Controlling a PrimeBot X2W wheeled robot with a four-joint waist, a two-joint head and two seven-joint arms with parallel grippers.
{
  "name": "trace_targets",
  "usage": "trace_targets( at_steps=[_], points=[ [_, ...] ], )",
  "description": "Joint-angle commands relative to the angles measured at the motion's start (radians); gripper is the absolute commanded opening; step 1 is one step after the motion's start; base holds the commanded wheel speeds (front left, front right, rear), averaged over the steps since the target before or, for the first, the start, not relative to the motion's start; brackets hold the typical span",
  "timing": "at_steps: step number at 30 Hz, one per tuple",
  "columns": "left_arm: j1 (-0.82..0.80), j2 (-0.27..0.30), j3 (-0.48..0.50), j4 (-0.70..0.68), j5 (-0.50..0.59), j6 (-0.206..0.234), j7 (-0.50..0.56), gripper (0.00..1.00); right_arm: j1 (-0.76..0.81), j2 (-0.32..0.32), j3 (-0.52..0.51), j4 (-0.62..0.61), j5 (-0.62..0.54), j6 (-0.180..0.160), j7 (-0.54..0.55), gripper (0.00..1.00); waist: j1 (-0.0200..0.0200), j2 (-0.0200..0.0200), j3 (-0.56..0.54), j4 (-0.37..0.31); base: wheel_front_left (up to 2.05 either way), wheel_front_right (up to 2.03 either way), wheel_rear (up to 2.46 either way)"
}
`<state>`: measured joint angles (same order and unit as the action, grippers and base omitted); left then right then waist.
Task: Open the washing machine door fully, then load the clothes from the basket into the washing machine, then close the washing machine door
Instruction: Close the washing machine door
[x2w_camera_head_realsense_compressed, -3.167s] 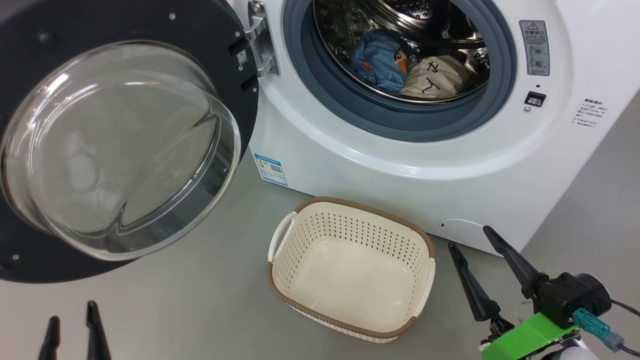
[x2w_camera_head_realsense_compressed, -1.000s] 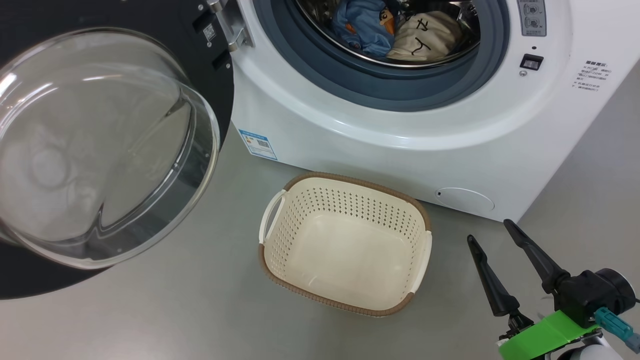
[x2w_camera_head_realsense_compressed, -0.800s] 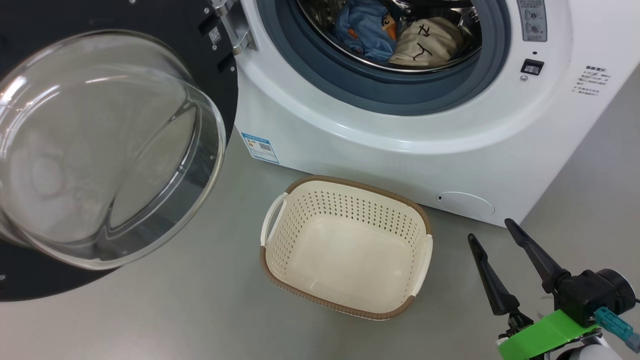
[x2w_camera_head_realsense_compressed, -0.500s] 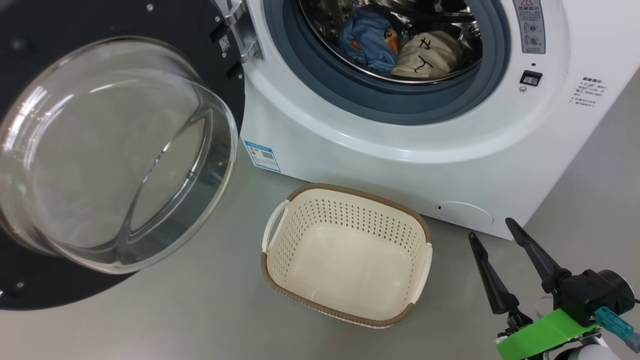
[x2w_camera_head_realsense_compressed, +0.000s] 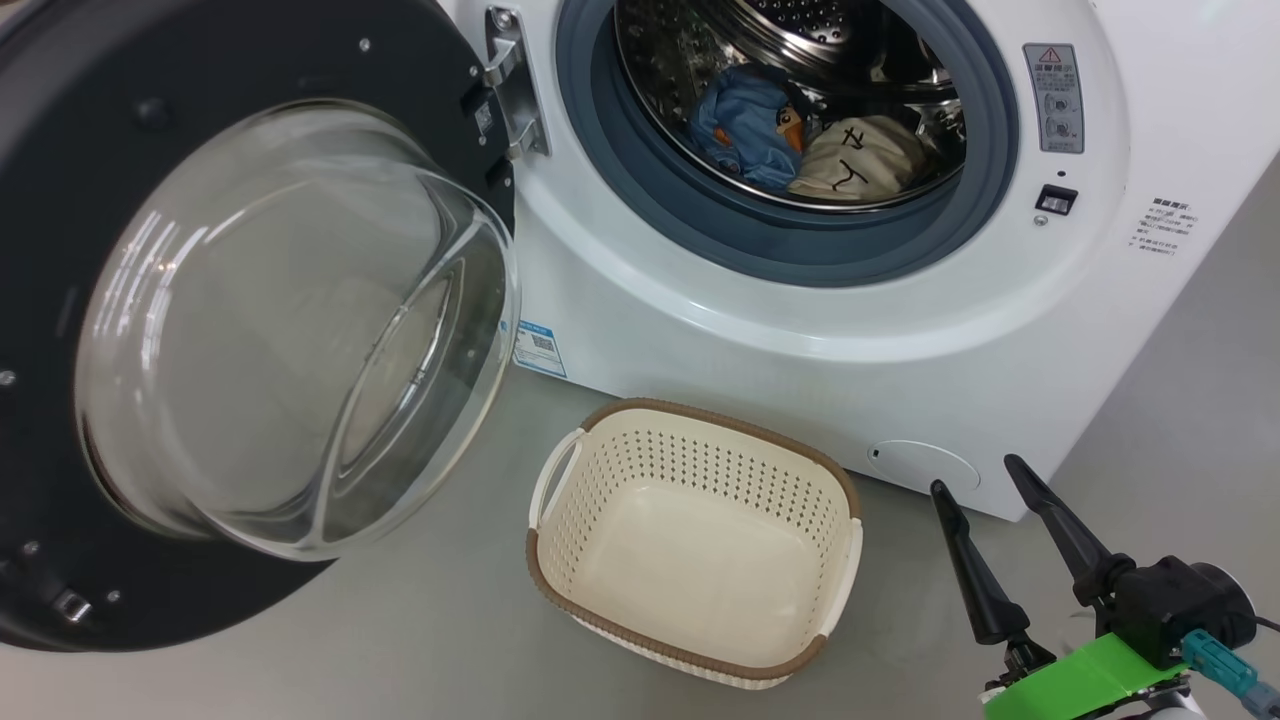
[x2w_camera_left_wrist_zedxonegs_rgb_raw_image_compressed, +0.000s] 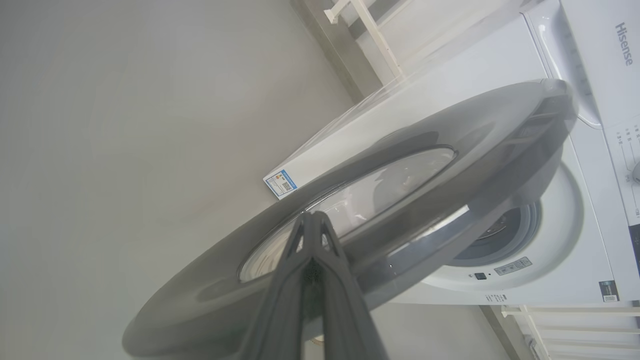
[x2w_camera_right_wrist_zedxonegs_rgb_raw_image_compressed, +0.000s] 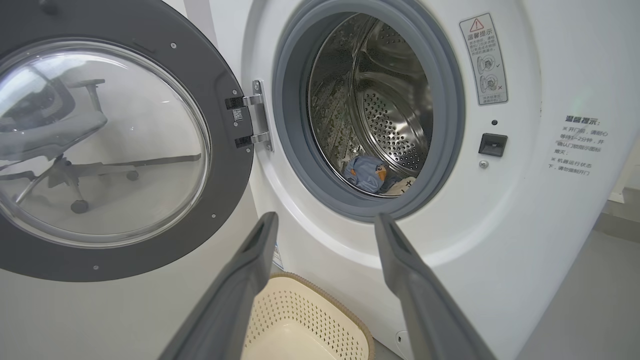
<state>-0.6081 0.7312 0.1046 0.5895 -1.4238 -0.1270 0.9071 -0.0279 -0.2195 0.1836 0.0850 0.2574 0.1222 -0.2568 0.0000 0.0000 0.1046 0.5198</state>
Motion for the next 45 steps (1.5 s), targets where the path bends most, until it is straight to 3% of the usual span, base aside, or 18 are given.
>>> trace_targets(
  at_steps=[1,25,35,45],
  points=[
    [0.008,0.044,0.013,-0.050,-0.022,-0.004,0.026,0.00,-0.002,0.000,0.019,-0.021,-0.002,0.008,-0.005,1.00,0.0000,0.0000,-0.008,0.003,0.00,0.00,0.00],
    [0.106,0.030,-0.072,-0.456,-0.153,-0.004,0.216,0.00,0.045,0.004,-0.007,-0.020,0.003,0.008,-0.005,1.00,0.0000,0.0000,-0.080,-0.021,0.00,0.00,0.00],
    [0.112,-0.039,-0.121,-0.638,-0.198,-0.004,0.264,0.00,0.055,0.009,-0.031,-0.030,-0.002,0.008,-0.005,1.00,0.0000,0.0000,-0.085,-0.089,0.00,0.00,0.00],
    [0.075,-0.111,-0.177,-0.698,-0.170,-0.004,0.249,0.00,0.044,0.015,-0.053,-0.038,-0.007,0.008,-0.005,1.00,0.0000,0.0000,-0.067,-0.179,0.00,0.00,0.00]
  ],
)
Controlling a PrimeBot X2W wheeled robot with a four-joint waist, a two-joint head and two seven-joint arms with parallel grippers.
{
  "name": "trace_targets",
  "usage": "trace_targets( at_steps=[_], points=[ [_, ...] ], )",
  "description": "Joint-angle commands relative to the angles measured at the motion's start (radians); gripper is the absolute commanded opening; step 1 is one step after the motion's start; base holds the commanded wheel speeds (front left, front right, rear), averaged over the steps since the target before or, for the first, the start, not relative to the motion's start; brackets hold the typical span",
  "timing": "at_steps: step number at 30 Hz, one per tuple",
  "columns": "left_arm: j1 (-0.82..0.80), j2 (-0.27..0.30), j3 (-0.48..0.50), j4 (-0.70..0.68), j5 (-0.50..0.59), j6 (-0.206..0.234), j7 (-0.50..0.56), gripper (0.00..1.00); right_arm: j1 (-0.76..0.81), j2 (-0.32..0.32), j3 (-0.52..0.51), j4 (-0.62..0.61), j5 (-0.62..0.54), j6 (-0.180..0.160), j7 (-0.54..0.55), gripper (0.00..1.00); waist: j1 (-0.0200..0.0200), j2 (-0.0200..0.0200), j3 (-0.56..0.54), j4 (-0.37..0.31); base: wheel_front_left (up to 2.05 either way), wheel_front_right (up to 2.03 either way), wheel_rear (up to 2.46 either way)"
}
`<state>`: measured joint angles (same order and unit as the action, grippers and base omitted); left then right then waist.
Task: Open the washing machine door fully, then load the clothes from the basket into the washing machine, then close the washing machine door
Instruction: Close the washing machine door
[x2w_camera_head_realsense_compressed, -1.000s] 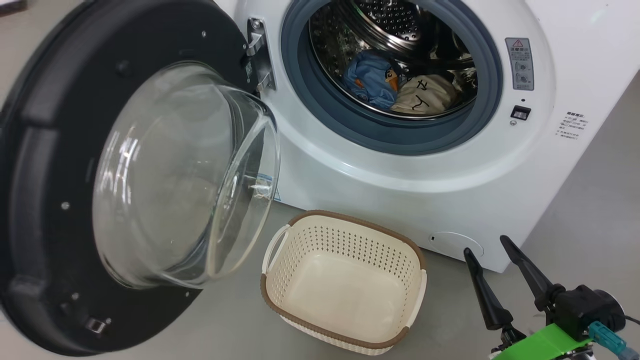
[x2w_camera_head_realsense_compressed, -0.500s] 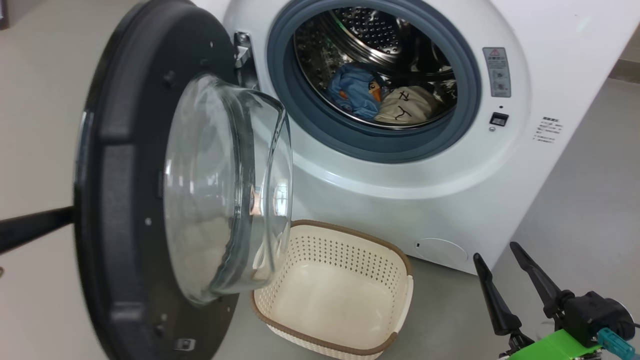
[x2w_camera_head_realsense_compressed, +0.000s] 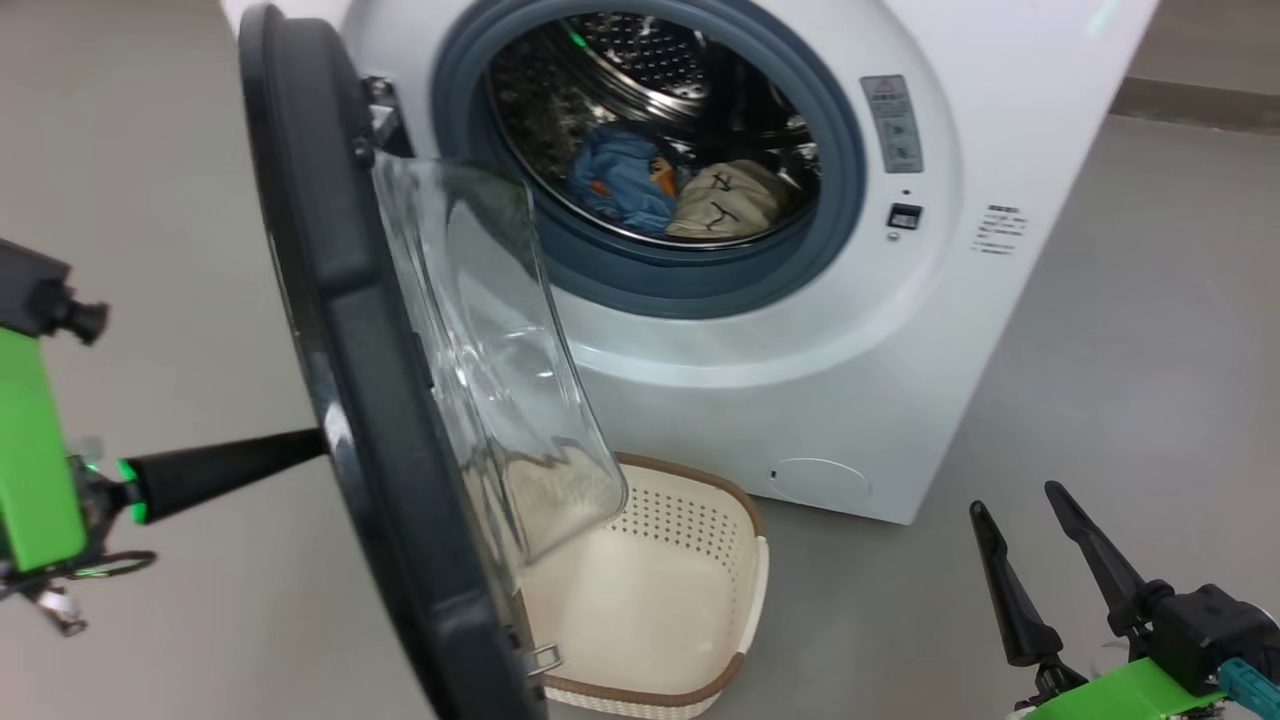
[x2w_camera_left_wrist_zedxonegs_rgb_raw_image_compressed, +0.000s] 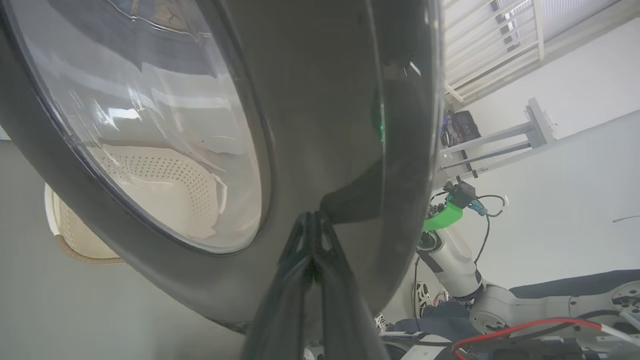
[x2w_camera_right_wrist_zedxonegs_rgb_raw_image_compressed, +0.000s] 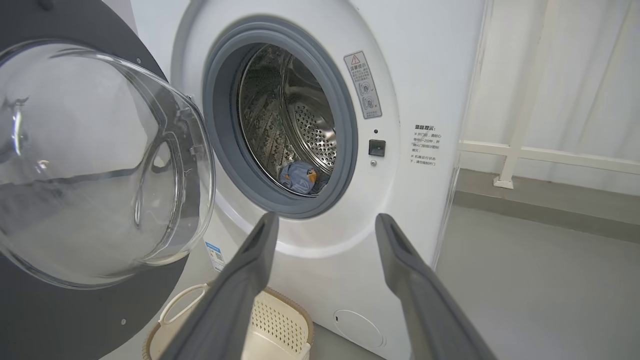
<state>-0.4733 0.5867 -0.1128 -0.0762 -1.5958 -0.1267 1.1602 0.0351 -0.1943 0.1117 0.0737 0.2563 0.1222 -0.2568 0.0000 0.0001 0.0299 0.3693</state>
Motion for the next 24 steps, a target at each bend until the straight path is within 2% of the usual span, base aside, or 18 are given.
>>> trace_targets(
  at_steps=[1,8,14,24],
  points=[
    [-0.063,0.027,0.032,-0.034,0.011,-0.004,-0.007,0.00,-0.020,-0.009,0.016,-0.028,-0.007,0.008,-0.005,1.00,0.0000,-0.0001,0.009,-0.042,0.00,0.00,0.00],
    [-0.093,-0.026,-0.006,-0.031,0.044,-0.004,-0.039,0.00,-0.022,-0.003,-0.002,-0.035,-0.011,0.008,-0.005,1.00,0.0000,-0.0001,0.017,-0.147,0.00,0.00,0.00],
    [-0.118,-0.037,0.001,-0.006,0.067,-0.004,-0.077,0.00,-0.020,0.000,-0.022,-0.044,-0.013,0.008,-0.005,1.00,0.0000,-0.0001,0.037,-0.225,0.00,0.00,0.00],
    [-0.106,-0.031,0.010,-0.003,0.077,-0.004,-0.112,0.00,-0.023,0.002,-0.038,-0.047,-0.016,0.008,-0.005,1.00,0.0000,-0.0001,0.051,-0.235,0.00,0.00,0.00]
  ],
)
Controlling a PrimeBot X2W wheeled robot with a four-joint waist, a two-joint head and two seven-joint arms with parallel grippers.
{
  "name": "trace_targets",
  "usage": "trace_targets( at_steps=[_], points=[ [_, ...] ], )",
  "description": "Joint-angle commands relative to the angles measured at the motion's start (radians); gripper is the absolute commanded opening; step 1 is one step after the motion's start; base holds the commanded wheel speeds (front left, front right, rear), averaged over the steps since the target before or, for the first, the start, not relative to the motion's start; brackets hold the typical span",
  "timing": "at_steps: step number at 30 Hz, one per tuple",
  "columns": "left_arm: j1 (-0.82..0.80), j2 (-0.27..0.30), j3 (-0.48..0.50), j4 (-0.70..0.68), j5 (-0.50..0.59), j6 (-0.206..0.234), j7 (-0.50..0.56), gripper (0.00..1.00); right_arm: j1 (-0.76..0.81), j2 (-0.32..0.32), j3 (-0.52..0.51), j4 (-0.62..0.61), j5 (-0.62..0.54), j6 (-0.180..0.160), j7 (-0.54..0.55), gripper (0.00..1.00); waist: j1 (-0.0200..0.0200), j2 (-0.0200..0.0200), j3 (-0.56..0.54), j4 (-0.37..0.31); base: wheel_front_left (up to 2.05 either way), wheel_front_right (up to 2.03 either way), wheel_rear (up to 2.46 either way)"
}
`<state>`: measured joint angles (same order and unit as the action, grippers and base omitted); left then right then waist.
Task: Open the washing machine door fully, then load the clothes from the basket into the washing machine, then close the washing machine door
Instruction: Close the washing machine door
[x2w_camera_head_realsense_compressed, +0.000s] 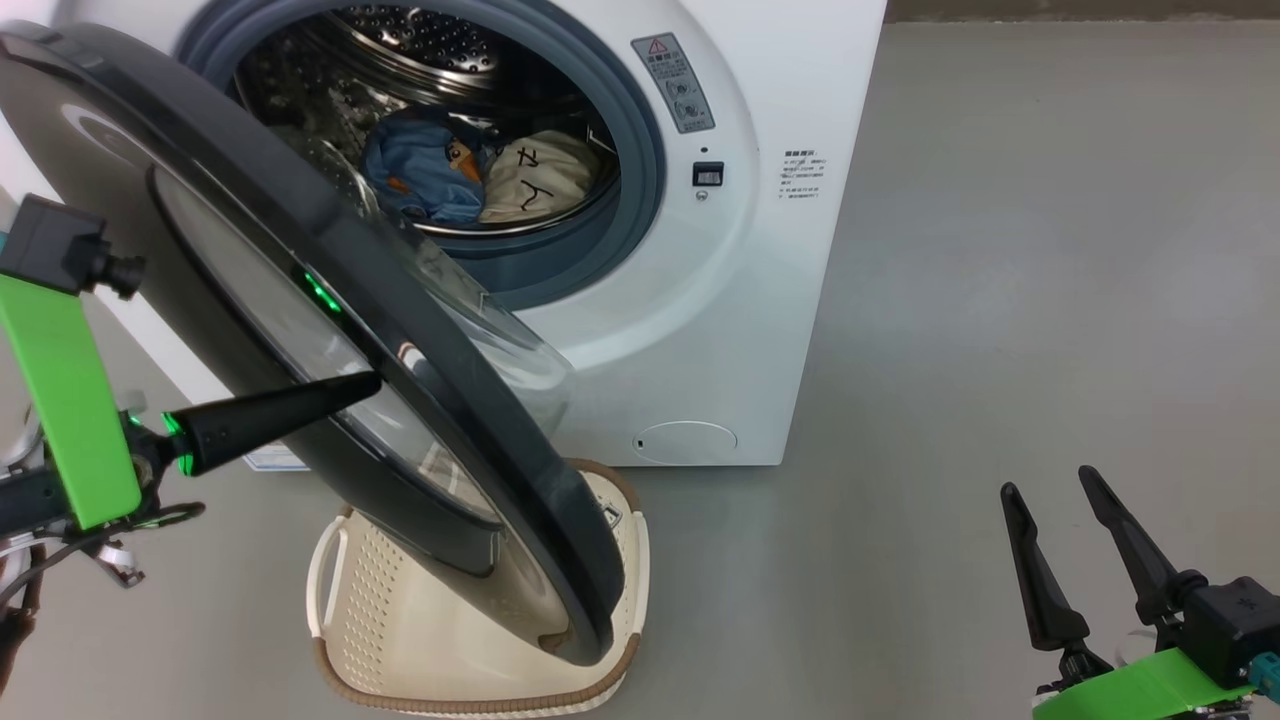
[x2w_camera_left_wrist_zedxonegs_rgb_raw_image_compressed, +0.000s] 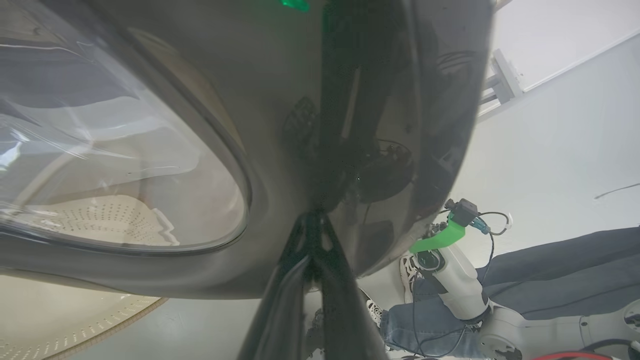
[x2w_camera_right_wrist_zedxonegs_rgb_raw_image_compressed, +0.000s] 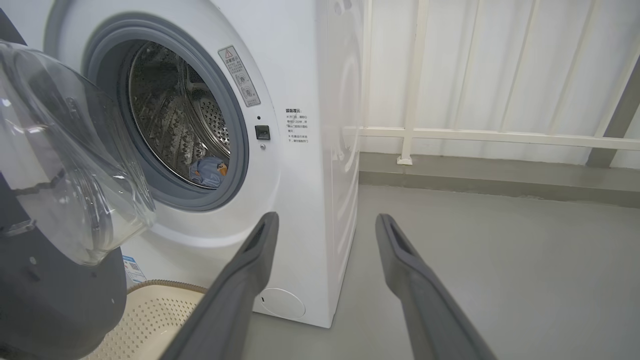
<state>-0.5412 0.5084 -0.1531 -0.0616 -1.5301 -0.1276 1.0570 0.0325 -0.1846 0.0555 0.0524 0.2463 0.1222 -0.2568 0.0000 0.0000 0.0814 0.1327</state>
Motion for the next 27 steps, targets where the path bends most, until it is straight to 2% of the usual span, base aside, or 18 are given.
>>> trace_targets(
  at_steps=[1,7,9,11,13,14,15,16,20,21,27],
  points=[
    [-0.030,0.051,0.053,-0.017,0.017,-0.003,-0.016,0.00,-0.023,-0.008,0.020,-0.026,-0.006,0.008,-0.005,1.00,0.0000,0.0000,-0.002,0.004,0.00,0.00,0.00],
    [0.069,0.079,0.066,-0.007,0.059,-0.003,-0.081,0.00,-0.020,-0.007,0.023,-0.022,-0.006,0.008,-0.005,1.00,0.0000,0.0000,-0.019,0.013,0.00,0.00,0.00],
    [0.114,0.088,0.071,-0.006,0.074,-0.003,-0.114,0.10,-0.017,-0.008,0.024,-0.022,-0.005,0.008,-0.005,1.00,0.0000,0.0000,-0.024,0.014,0.00,0.00,0.00],
    [0.158,0.106,0.066,-0.009,0.103,-0.003,-0.150,0.42,-0.014,-0.011,0.028,-0.021,-0.003,0.008,-0.005,1.00,0.0000,0.0000,-0.029,0.011,0.00,0.00,0.00],
    [0.203,0.112,0.058,-0.010,0.113,-0.003,-0.188,0.49,-0.011,-0.014,0.027,-0.021,-0.001,0.008,-0.005,1.00,0.0000,0.0000,-0.035,0.008,0.00,0.00,0.00],
    [0.223,0.114,0.060,-0.007,0.120,-0.003,-0.215,0.74,-0.010,-0.015,0.027,-0.021,0.000,0.008,-0.005,1.00,0.0000,0.0000,-0.038,0.005,0.00,0.00,0.00],
    [0.244,0.117,0.058,-0.006,0.128,-0.003,-0.241,0.92,-0.008,-0.016,0.028,-0.021,0.001,0.008,-0.005,1.00,0.0000,0.0000,-0.041,0.002,0.00,0.00,0.00],
    [0.263,0.119,0.053,-0.007,0.134,-0.003,-0.265,1.00,-0.006,-0.018,0.028,-0.021,0.001,0.008,-0.005,1.00,0.0000,0.0000,-0.042,0.000,0.00,0.00,0.00],
    [0.333,0.126,0.038,-0.001,0.171,-0.003,-0.389,1.00,0.002,-0.021,0.030,-0.021,0.003,0.008,-0.005,1.00,0.0000,0.0000,-0.048,-0.013,0.00,0.00,0.00],
    [0.333,0.126,0.038,-0.001,0.171,-0.003,-0.389,1.00,0.002,-0.021,0.030,-0.021,0.003,0.008,-0.005,1.00,0.0000,0.0000,-0.048,-0.013,0.00,0.00,0.00],
    [0.399,0.137,-0.008,0.040,0.216,-0.003,-0.602,1.00,0.009,-0.023,0.027,-0.018,0.002,0.008,-0.005,1.00,0.0000,0.0000,-0.050,-0.035,0.00,0.00,0.00]
  ],
)
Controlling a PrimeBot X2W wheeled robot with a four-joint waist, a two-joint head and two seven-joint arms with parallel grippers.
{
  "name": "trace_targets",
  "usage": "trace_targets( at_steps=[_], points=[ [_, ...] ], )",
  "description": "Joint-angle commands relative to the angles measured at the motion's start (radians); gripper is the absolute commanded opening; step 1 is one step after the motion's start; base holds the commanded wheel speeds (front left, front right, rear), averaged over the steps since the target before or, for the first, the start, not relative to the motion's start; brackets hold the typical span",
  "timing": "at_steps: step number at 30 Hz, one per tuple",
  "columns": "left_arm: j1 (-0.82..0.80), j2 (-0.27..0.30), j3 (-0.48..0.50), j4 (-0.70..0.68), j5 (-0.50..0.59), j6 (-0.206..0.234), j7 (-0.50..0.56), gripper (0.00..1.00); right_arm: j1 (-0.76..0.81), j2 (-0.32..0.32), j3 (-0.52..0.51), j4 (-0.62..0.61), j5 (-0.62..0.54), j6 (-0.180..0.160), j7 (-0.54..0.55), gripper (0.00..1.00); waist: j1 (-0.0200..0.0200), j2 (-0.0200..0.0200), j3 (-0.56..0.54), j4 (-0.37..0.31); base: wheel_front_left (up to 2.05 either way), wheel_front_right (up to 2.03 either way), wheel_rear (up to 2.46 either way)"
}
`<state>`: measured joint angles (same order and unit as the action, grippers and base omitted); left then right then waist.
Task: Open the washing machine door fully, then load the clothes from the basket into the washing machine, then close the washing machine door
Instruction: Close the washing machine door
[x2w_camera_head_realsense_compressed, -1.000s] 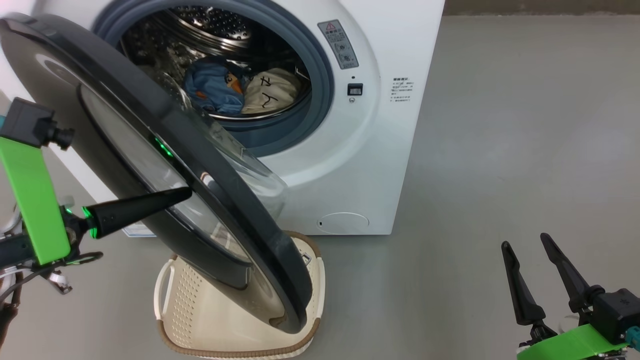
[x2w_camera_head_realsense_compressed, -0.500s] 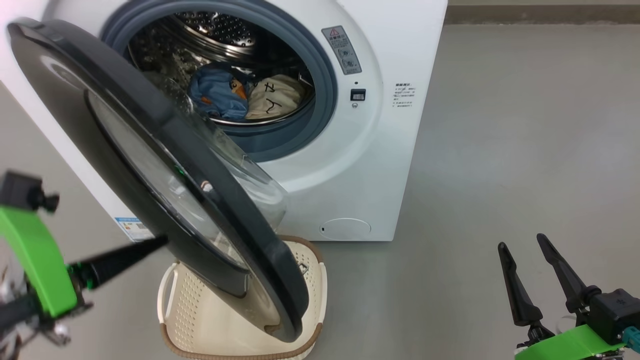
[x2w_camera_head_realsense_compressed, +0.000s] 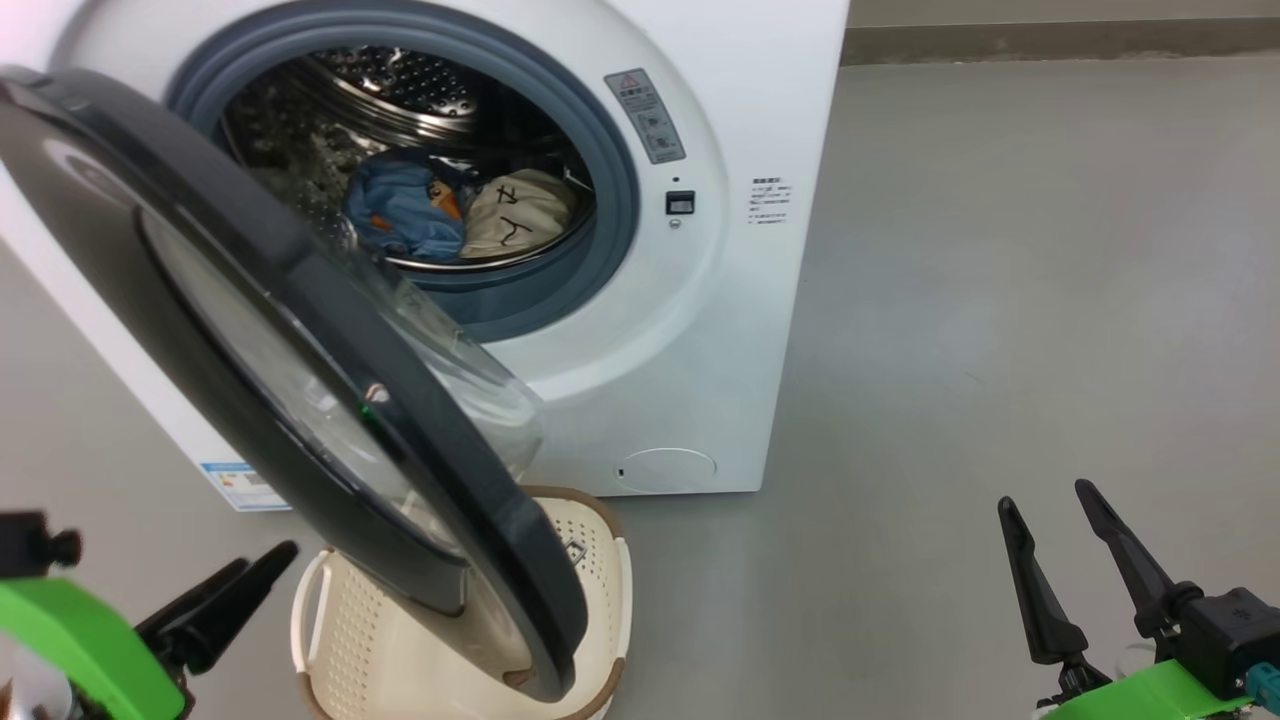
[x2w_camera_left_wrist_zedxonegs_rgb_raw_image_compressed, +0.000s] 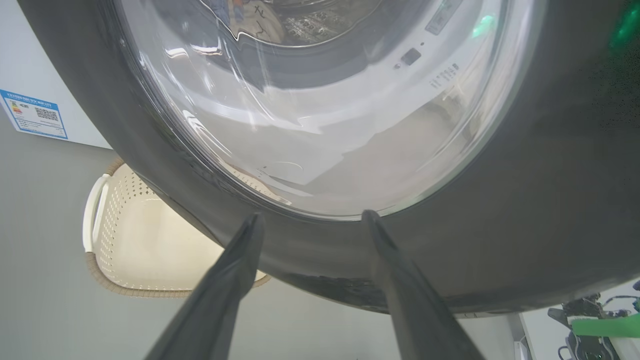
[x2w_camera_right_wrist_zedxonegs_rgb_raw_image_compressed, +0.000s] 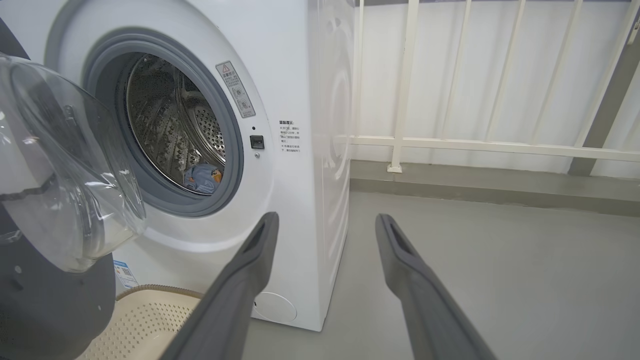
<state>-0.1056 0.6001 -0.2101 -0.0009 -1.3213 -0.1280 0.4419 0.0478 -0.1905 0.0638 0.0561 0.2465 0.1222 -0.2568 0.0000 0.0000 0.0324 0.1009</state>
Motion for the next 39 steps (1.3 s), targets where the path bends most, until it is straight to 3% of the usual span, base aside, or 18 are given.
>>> trace_targets(
  at_steps=[1,14,19,23,26,27,31,39],
  points=[
    [-0.029,0.048,0.046,-0.010,0.007,-0.003,-0.024,1.00,-0.006,-0.018,0.017,-0.022,0.001,0.008,-0.005,1.00,0.0000,0.0000,-0.001,-0.007,0.00,0.00,0.00],
    [0.055,0.093,-0.060,0.148,0.023,-0.003,-0.443,1.00,0.005,-0.024,0.005,-0.021,0.001,0.008,-0.005,1.00,0.0000,0.0000,0.003,-0.077,0.00,0.00,0.00],
    [0.071,0.106,-0.142,0.220,0.105,-0.003,-0.643,1.00,0.002,-0.028,-0.003,-0.017,0.000,0.008,-0.005,1.00,0.0000,0.0000,0.014,-0.102,0.00,0.00,0.00],
    [0.071,0.090,-0.167,0.275,0.166,-0.003,-0.699,1.00,0.001,-0.027,-0.017,-0.017,0.002,0.008,-0.005,1.00,0.0000,0.0000,0.020,-0.112,0.00,0.00,0.00],
    [0.062,0.048,-0.087,0.285,0.256,-0.003,-0.703,1.00,0.001,-0.025,-0.025,-0.020,0.003,0.008,-0.005,1.00,0.0000,0.0000,0.025,-0.111,0.00,0.00,0.00],
    [0.072,0.010,-0.025,0.275,0.344,-0.003,-0.703,1.00,-0.001,-0.025,-0.029,-0.020,0.004,0.008,-0.005,1.00,0.0000,0.0000,0.028,-0.107,0.00,0.00,0.00],
    [0.109,-0.071,0.089,0.237,0.505,-0.003,-0.703,1.00,-0.007,-0.023,-0.024,-0.017,0.002,0.008,-0.005,1.00,0.0000,0.0000,0.028,-0.099,0.00,0.00,0.00],
    [0.166,-0.190,0.234,0.145,0.731,-0.003,-0.704,1.00,-0.018,-0.020,-0.012,-0.017,0.003,0.008,-0.005,1.00,0.0000,0.0000,0.027,-0.083,0.00,0.00,0.00]
  ],
)
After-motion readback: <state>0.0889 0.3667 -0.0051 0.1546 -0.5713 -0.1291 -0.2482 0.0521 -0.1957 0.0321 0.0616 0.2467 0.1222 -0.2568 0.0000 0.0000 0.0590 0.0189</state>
